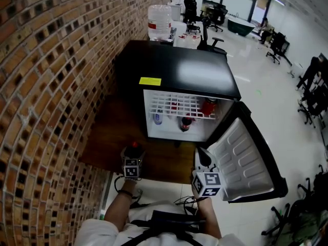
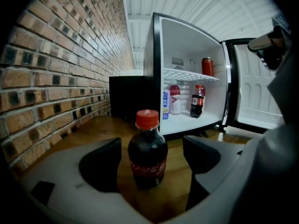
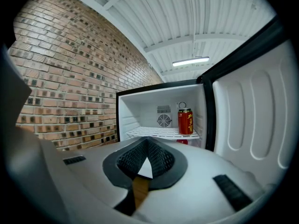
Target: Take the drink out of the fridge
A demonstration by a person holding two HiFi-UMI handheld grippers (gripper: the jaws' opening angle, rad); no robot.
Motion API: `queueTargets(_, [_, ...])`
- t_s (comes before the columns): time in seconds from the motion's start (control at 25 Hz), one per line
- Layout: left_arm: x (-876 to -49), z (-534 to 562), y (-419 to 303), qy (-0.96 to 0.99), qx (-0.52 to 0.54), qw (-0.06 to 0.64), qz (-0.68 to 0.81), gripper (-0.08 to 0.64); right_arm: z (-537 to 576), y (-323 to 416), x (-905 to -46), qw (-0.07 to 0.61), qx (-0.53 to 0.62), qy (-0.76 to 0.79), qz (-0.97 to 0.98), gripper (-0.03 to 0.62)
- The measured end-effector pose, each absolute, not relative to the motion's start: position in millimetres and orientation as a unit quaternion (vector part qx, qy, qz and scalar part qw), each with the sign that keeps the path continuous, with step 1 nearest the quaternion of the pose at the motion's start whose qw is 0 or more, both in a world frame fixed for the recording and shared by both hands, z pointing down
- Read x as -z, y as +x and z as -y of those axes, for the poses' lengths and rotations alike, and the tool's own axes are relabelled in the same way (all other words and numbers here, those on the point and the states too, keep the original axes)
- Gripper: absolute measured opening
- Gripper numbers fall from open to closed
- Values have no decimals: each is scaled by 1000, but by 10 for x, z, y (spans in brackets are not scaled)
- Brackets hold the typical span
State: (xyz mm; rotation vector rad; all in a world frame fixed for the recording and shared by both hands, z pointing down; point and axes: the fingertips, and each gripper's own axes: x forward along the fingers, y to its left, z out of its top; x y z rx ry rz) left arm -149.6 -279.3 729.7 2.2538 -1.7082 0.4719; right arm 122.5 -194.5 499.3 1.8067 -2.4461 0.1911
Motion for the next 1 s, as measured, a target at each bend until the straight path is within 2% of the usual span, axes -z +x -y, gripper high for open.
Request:
queueTargets(0.4, [-6207, 2577, -1280, 804, -128, 99, 572, 427, 1956, 1155, -4956, 44, -59, 587, 806, 11])
queueTargets(0.52, [-5894, 2480, -1196, 808, -122, 105, 567, 414, 1944, 1131, -4948, 47, -55, 583, 809, 11])
queueTargets(0.68, [-5441, 2372, -1039, 822, -115, 69, 553, 394, 1911, 1181, -4914, 46, -51, 587, 807, 11])
queueTargets(0.88, [-5048, 2316, -783, 844, -92, 41, 526, 321, 1927, 1228, -4905, 43, -53, 590, 805, 11])
queueTargets(1.0, [-4916, 2264, -627, 857, -75, 39, 508, 224, 1913, 1245, -4887, 41, -52, 592, 803, 11])
